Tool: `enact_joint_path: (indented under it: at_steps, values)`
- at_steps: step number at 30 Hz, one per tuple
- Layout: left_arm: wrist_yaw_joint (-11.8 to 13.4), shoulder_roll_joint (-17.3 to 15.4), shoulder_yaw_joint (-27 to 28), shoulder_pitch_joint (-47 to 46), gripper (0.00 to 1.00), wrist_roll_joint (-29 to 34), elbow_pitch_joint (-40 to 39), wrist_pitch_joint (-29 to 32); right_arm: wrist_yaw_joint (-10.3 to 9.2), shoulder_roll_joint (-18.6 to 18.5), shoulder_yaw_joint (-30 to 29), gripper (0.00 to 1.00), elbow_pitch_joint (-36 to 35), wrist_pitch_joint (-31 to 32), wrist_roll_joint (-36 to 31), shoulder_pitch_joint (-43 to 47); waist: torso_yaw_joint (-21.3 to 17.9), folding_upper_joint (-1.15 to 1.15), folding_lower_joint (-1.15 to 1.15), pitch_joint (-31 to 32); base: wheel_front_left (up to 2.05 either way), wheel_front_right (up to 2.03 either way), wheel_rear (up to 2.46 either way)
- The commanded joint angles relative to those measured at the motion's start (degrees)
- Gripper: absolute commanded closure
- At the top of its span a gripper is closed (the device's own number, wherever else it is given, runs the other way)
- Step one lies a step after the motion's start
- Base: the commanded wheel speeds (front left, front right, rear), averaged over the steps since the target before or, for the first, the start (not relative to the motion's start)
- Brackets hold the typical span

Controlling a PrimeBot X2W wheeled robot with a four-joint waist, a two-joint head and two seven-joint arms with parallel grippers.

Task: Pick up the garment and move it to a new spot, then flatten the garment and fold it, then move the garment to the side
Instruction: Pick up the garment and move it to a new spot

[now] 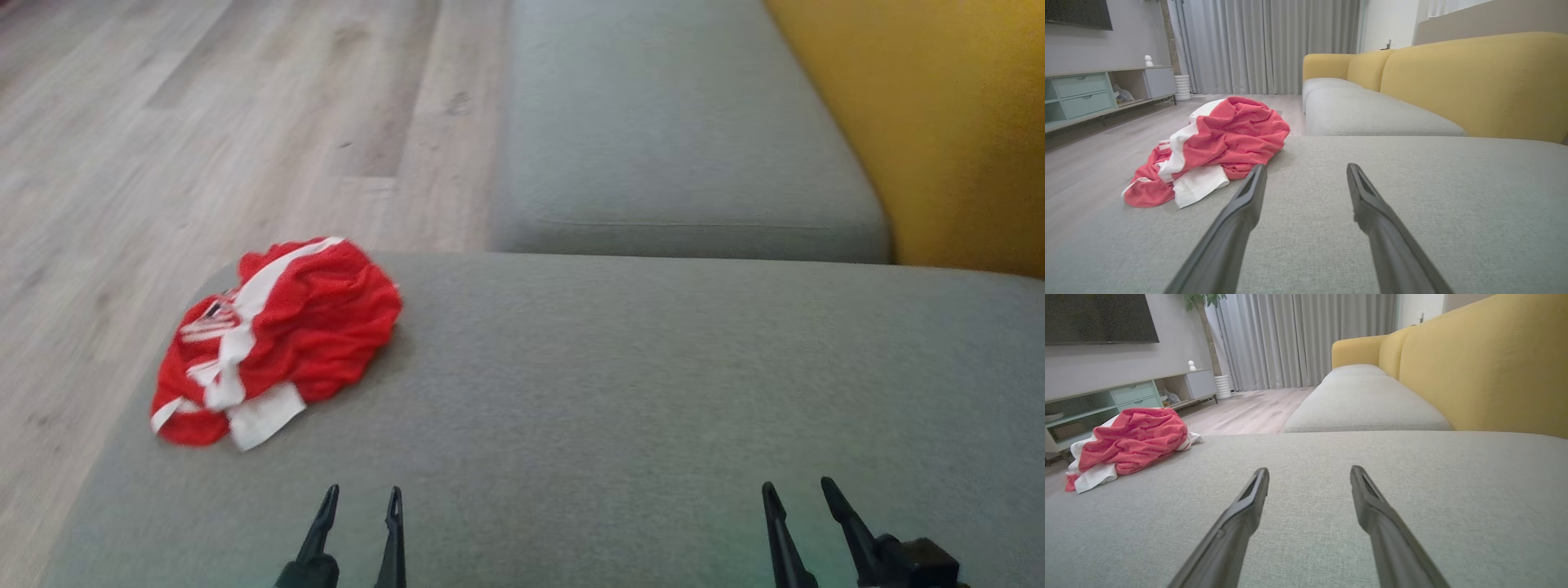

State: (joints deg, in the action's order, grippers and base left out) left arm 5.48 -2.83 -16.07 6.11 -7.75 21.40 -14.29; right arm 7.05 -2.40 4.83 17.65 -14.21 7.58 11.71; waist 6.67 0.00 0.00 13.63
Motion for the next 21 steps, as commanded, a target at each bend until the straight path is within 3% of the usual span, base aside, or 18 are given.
enact_joint_path:
  at_steps: [1, 11, 21]
  values:
    - [-0.08, -0.05, 2.57, -4.15, 0.00, 0.72, -1.73, -0.71, 0.44, -0.48, 1.30, 0.00, -1.76, -0.79, 0.43, -2.58, 2.71, 0.00, 0.00, -0.84, 0.00, 0.00, 0.00]
    - [-0.79, -0.17, 6.55, -5.26, 0.00, 2.86, -3.11, -0.71, 0.44, -0.48, 2.65, 0.00, -1.99, -0.79, 1.46, -5.52, 11.27, 0.00, 0.00, -4.68, 0.00, 0.00, 0.00]
    - [-0.39, -0.31, 11.88, -6.25, 0.00, 4.07, -6.72, -0.71, 0.44, -0.48, 3.50, 0.00, -1.05, -0.79, 0.43, -9.32, 15.42, 0.00, 0.00, -8.29, 0.00, 0.00, 0.00]
